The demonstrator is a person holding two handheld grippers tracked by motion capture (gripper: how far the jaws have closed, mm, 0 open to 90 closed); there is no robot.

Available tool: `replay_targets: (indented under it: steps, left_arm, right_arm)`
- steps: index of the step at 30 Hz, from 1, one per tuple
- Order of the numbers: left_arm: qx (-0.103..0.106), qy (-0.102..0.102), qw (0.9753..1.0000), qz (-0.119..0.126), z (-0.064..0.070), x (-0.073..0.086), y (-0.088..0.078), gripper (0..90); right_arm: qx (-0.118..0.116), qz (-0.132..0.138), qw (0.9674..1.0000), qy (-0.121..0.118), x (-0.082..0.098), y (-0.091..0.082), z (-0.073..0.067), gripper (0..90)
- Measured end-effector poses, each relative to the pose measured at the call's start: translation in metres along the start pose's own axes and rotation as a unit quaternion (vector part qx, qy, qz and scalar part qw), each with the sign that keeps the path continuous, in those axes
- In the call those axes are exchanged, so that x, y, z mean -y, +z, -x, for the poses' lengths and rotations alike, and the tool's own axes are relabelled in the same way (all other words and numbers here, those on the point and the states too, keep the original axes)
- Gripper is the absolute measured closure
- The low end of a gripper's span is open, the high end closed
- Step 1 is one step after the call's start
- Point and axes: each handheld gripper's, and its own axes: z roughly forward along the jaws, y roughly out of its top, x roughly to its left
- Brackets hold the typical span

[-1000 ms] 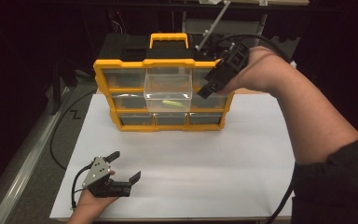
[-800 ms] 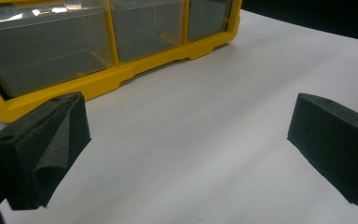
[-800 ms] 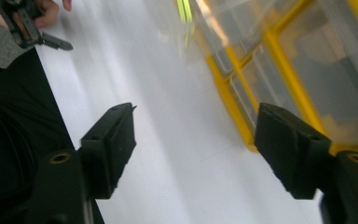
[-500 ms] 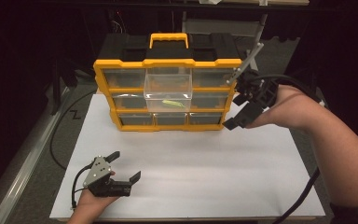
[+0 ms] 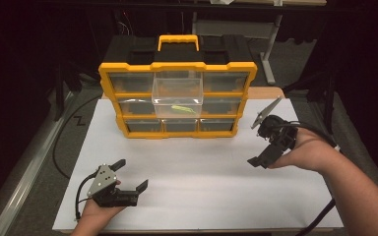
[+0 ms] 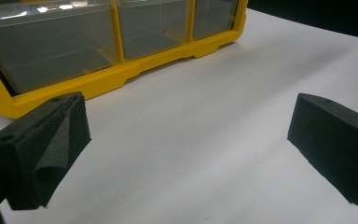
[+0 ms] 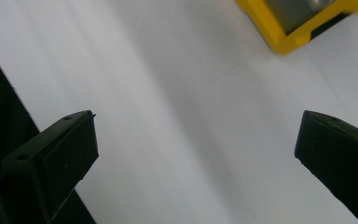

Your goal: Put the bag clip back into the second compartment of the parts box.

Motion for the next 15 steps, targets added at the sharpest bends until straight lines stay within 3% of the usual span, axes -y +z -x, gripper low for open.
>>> replay_targets:
  steps: [8, 9, 12, 15]
  left_arm:
    - [0.002, -0.001, 1.0000, -0.006, -0.001, 0.001, 0.001, 0.3]
    - [0.002, -0.001, 1.0000, -0.006, -0.001, 0.001, 0.001, 0.4]
    - [0.002, -0.001, 1.0000, -0.008, -0.001, 0.001, 0.002, 0.4]
    - [0.001, 0.000, 1.0000, -0.008, -0.001, 0.001, 0.002, 0.4]
  right_arm:
    - [-0.011, -0.031, 0.9994, 0.013, 0.030, 0.066, -0.002, 0.1]
    - [-0.011, -0.031, 0.9994, 0.013, 0.030, 0.066, -0.002, 0.1]
    - [-0.018, -0.044, 0.9987, 0.018, 0.040, 0.094, -0.006, 0.0]
    - [-0.017, -0.045, 0.9987, 0.016, 0.044, 0.105, -0.007, 0.1]
